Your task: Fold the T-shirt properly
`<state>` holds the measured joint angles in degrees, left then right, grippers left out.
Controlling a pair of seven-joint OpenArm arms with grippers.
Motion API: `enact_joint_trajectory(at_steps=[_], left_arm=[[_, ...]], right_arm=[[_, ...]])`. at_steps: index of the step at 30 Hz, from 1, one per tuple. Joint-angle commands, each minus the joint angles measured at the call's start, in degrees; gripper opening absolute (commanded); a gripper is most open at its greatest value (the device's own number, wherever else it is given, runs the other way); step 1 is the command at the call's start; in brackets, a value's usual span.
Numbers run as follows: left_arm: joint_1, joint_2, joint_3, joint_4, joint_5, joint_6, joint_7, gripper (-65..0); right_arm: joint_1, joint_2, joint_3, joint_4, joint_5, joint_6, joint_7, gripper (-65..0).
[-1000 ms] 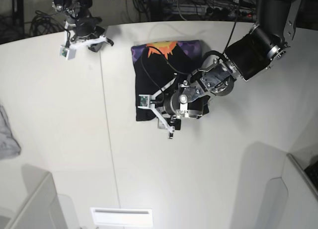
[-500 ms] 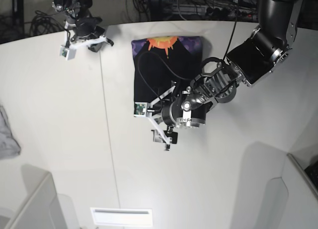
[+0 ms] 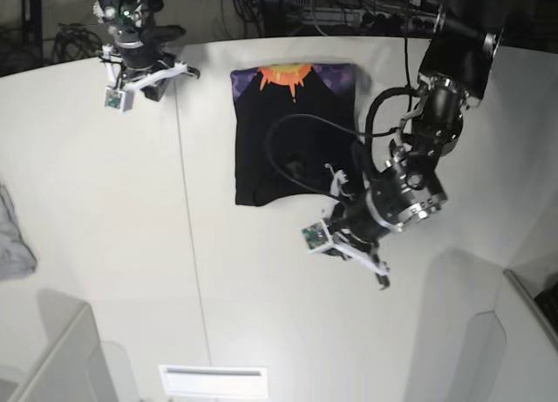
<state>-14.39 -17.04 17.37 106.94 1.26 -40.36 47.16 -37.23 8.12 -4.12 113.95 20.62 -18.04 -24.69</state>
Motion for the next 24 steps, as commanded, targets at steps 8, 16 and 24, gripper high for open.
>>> enact_joint_trajectory(at_steps=[8,16,24], left_arm=[[16.8,-3.3,-17.1,3.8,-0.8,0.4,-24.9,-65.0],[37.3,-7.5,-27.1,3.1,-0.9,0.4,-47.4,-65.0],[53.1,-7.5,-37.1,2.6,-6.8,0.4,-53.6,-65.0]], right_arm=[[-3.9,1.0,-10.0,1.3,-15.5,0.4,9.5,-65.0],[-12.0,6.1,-10.5,1.3,-23.5,0.4,22.1,-65.0],[-19.9,11.8,-10.3,1.3,-23.7,0.4,24.7,-65.0]])
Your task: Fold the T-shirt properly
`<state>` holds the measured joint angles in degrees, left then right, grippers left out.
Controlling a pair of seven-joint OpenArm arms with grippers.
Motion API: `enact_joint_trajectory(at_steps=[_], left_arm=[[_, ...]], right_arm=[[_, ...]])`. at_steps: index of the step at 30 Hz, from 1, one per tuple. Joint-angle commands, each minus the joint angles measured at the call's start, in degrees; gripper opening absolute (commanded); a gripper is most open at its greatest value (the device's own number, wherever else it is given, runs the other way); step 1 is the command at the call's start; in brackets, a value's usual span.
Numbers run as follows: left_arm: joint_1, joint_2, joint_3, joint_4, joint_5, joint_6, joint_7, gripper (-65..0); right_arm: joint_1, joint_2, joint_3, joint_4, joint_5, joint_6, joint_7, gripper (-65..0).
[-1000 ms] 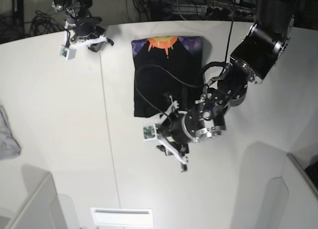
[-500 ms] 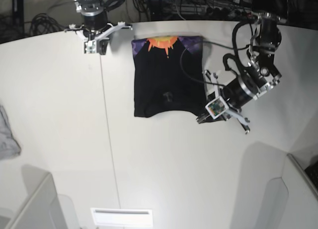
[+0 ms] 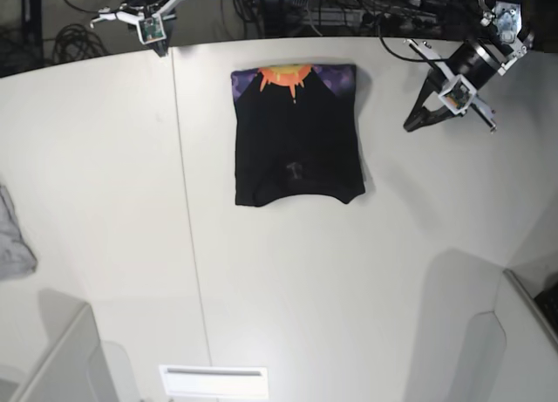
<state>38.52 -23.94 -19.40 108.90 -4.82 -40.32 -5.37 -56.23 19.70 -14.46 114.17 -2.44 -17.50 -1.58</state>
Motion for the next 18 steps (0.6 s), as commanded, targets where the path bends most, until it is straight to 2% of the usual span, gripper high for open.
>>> enact_joint_trajectory(at_steps=[1,4,7,12,18], left_arm=[[1.6,-0.6,-0.9,0.2,-0.8,0.3,-1.1,-65.0],[6.1,-0.5,-2.5,-1.9,-1.0,0.3,-1.1,-65.0],[10.4,-0.1,-4.1,-4.9,-1.2,0.3,-2.2,-65.0],[16.6,0.6,-2.2,-15.1,-0.9,0.3,-11.4,-65.0],[17.6,4.2,-1.5,-28.8,-0.8,0.3,-18.4,-65.0]], right_arm=[[-2.3,0.5,0.3,1.1,-0.6,-0.1,1.6,-65.0],[-5.6,0.4,2.1,0.6,-0.4,-0.1,0.7,-65.0],[-8.1,0.4,2.5,0.4,-0.3,-0.1,-5.1,-65.0],[-8.4,0.0,-1.1,-1.8,-0.3,-0.1,-12.9,-65.0],[-4.1,0.0,-7.2,-10.9,-0.3,-0.1,-13.6,-65.0]])
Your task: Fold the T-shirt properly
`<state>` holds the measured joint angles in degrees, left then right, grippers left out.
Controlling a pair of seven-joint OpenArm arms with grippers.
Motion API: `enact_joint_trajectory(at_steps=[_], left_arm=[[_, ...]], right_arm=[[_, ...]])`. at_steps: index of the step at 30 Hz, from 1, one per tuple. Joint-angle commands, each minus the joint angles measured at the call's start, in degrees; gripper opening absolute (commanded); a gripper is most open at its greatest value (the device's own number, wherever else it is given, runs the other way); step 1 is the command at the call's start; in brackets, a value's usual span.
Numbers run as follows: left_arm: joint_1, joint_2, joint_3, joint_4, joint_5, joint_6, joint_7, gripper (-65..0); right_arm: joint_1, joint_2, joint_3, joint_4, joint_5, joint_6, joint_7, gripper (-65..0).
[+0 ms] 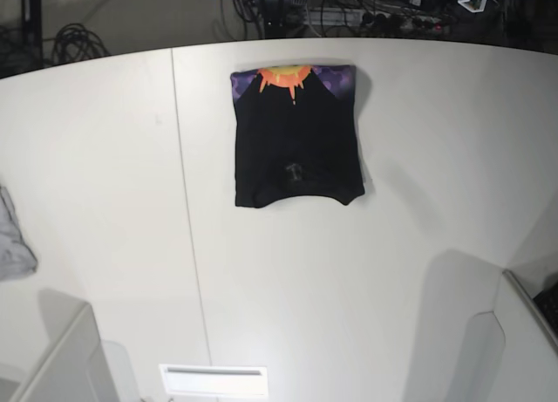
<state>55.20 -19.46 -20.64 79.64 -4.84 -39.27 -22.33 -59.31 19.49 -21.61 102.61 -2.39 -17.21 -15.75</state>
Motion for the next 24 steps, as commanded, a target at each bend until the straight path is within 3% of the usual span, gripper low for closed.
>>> enact_joint_trajectory(at_steps=[1,7,13,17,20,24], left_arm=[[0.8,0.3,-0.2,-1.2,-0.7,-0.7,-1.8,-65.0],[-3.2,2.4,0.2,-13.4,-0.7,-0.7,-1.8,-65.0],[-9.8,5.5,0.2,-29.0,-0.7,-0.7,-1.7,-65.0],[-16.3,7.3,0.2,-41.9,-0.7,-0.7,-2.2,-65.0],[-22.1,7.6,0.2,-51.6,-0.6,-0.7,-2.3,-65.0],[-28.9,7.8,0.2,-61.7,9.0,-0.3,-5.8,-65.0]], right_arm=[[-0.2,0.3,-0.9,-1.3,-0.4,-0.4,0.6,-65.0],[7.3,0.3,-7.2,-15.6,0.4,-0.4,1.6,-65.0],[15.4,4.4,-14.0,-25.4,13.4,-0.1,7.7,-65.0],[21.5,6.3,-18.5,-31.9,21.8,7.0,10.7,-65.0],[24.4,5.9,-18.7,-38.6,22.3,12.0,14.6,-65.0],[29.2,2.0,-18.4,-52.5,22.3,16.0,19.0,-65.0]])
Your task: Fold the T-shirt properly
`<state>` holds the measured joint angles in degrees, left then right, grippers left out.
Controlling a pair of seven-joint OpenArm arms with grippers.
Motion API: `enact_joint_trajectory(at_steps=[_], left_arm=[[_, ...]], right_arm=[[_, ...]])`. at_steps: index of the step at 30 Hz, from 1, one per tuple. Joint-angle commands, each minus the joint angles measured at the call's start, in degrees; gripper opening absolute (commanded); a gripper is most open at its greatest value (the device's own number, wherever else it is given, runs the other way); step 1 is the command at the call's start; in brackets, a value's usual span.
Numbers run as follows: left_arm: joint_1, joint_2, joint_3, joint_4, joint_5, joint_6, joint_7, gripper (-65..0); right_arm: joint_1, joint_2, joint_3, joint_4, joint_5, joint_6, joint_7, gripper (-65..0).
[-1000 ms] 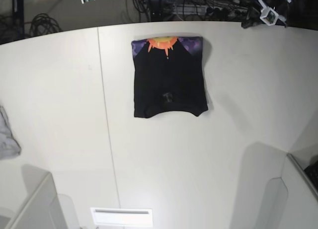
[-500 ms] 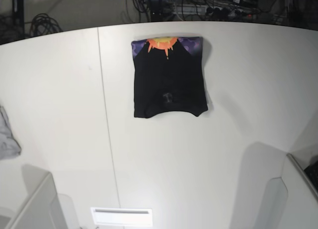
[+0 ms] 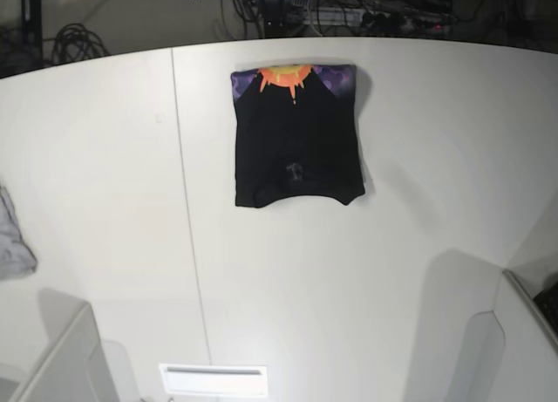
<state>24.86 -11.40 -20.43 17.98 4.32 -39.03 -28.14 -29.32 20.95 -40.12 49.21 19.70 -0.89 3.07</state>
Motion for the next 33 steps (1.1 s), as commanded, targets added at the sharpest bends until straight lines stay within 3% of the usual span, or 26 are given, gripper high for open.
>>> enact_joint_trajectory(at_steps=[1,6,10,16,33], left_arm=[[-0.4,0.1,0.0,-2.8,3.5,1.4,-0.7,-65.0],[-8.7,0.2,0.0,-14.5,19.5,13.7,-0.8,-65.0],[-12.4,0.2,-0.7,-17.5,25.4,18.2,-0.7,-65.0],[-13.3,0.2,-0.2,-16.6,26.2,18.6,-0.7,-65.0],[-14.1,0.5,-0.1,-13.4,26.2,18.6,-0.7,-65.0]], right_arm=[[0.6,-1.2,0.1,-3.7,0.2,0.4,1.1,-65.0],[4.7,-7.5,3.7,-21.5,0.3,7.6,9.5,-65.0],[6.7,-10.7,9.9,-28.1,0.3,11.8,10.0,-65.0],[9.8,-12.6,15.4,-33.6,0.3,12.5,10.4,-65.0],[11.3,-12.7,15.4,-34.0,0.3,12.2,10.3,-65.0]])
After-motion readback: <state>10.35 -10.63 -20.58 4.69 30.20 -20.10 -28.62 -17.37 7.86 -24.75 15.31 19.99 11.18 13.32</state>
